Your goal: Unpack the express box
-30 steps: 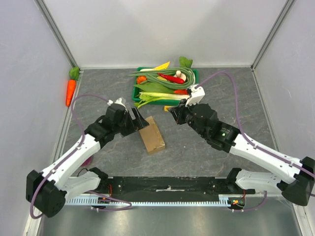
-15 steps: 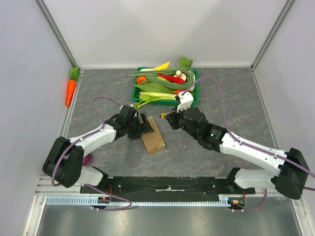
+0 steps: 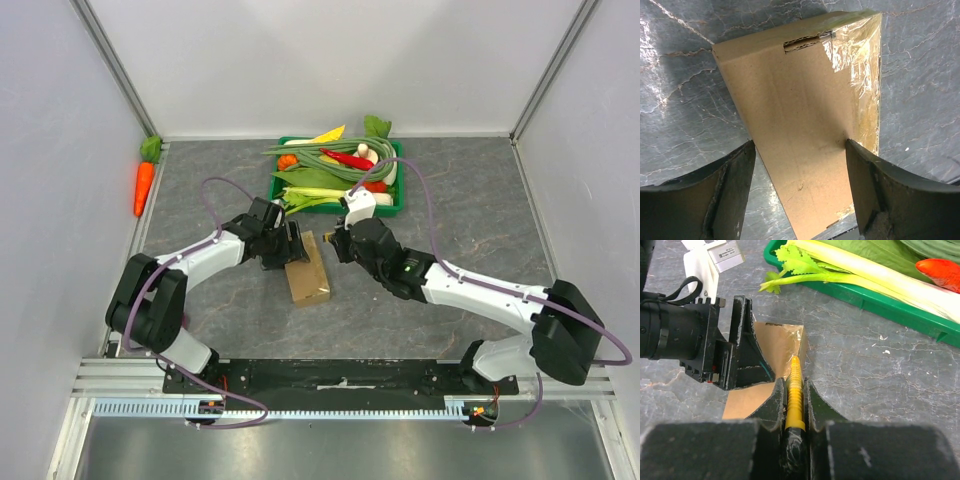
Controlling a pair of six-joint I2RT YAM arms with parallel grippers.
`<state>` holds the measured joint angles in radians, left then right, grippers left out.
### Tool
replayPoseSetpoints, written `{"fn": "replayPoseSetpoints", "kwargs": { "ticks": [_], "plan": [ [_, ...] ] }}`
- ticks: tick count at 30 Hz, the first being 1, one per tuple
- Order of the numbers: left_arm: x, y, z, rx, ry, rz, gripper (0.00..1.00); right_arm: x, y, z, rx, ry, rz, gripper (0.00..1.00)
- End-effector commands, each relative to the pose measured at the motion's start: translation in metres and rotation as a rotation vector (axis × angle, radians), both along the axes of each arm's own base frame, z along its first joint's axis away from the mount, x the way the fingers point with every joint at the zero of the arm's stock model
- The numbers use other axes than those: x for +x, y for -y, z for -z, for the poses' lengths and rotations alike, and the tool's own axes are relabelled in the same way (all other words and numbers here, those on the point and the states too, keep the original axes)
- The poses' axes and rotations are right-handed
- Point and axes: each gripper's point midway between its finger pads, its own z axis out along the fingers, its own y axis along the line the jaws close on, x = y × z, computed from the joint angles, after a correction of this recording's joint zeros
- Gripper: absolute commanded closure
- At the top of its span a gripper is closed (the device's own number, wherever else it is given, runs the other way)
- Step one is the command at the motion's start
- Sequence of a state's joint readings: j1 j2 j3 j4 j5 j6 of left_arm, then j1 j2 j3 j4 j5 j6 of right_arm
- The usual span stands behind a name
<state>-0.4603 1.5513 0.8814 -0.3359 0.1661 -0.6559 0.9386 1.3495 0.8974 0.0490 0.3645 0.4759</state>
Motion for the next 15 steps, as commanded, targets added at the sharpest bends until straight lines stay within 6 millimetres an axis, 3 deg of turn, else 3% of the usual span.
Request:
{"fn": "replayPoseSetpoints", "kwargs": {
  "ticks": [1, 4, 9, 15],
  "plan": [
    [-0.010, -0.018, 0.014, 0.116, -0.026, 0.089, 0.26, 0.020, -0.005, -0.036, 0.033, 0.106, 0.088, 1.00],
    [-0.015, -0.016, 0.014, 0.107, -0.060, 0.098, 0.32, 0.023, -0.011, -0.041, 0.019, 0.121, 0.103, 1.00],
    [-0.020, -0.009, 0.018, 0.070, -0.100, 0.113, 0.34, 0.025, -0.025, -0.024, 0.002, 0.094, 0.110, 1.00],
    [-0.033, -0.012, 0.033, 0.079, -0.162, 0.113, 0.39, 0.029, -0.028, -0.002, -0.011, 0.070, 0.135, 1.00]
  ]
}}
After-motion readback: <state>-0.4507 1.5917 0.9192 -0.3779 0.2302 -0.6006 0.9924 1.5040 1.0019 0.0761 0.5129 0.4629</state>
